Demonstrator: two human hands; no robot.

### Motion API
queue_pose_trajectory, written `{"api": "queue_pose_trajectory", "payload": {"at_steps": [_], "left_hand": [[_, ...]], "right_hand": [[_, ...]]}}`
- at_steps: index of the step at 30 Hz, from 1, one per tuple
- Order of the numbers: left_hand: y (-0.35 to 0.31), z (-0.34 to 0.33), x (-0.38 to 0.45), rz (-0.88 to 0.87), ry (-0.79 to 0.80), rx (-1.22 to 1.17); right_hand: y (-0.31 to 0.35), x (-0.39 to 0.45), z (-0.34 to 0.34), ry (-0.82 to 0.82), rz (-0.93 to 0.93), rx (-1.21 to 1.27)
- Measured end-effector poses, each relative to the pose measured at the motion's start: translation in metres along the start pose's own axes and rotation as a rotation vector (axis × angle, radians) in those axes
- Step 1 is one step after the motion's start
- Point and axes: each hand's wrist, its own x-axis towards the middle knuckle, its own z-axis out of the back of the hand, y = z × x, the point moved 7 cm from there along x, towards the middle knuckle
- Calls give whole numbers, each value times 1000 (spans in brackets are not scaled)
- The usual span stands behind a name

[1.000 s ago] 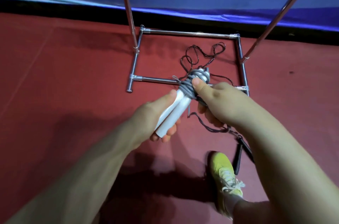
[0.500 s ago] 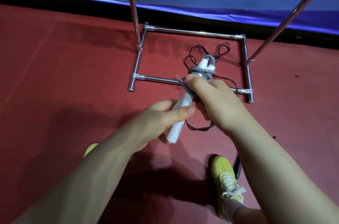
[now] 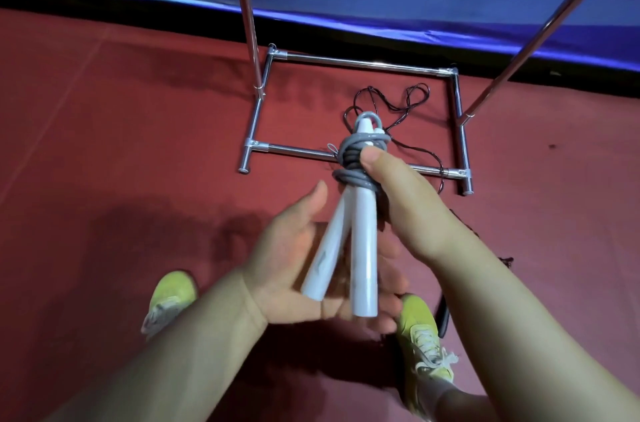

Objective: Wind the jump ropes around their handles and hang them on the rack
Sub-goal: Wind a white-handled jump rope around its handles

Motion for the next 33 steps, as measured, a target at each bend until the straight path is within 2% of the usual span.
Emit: {"api": "queue_pose_trajectory", "payload": {"at_steps": [3, 7, 9, 12, 15, 25, 29, 31, 33], "left_hand": [[2, -11, 4, -28, 104, -75], [-3, -3, 2, 10, 137, -107], [-5, 5, 0, 36, 93, -83], [-6, 19, -3, 83, -79, 21], [-10, 23, -6, 109, -232, 85], [-19, 41, -4, 128, -527, 214], [-29, 40, 4, 68, -645, 315], [-38, 34, 4, -74, -647, 465], [-35, 36, 1, -73, -653, 621]], "right_hand": [[0, 2, -2, 51, 31, 89], [-3, 4, 5, 68, 21, -48], [-2, 2, 5, 109, 6, -84], [1, -2, 7, 139, -28, -140], [-1, -7, 11, 123, -74, -192], [-18, -7, 21, 39, -230, -418], [-26, -1, 25, -28, -239, -459], [-29, 1, 24, -23, -249, -422], [-32, 1, 20, 17, -262, -394]]}}
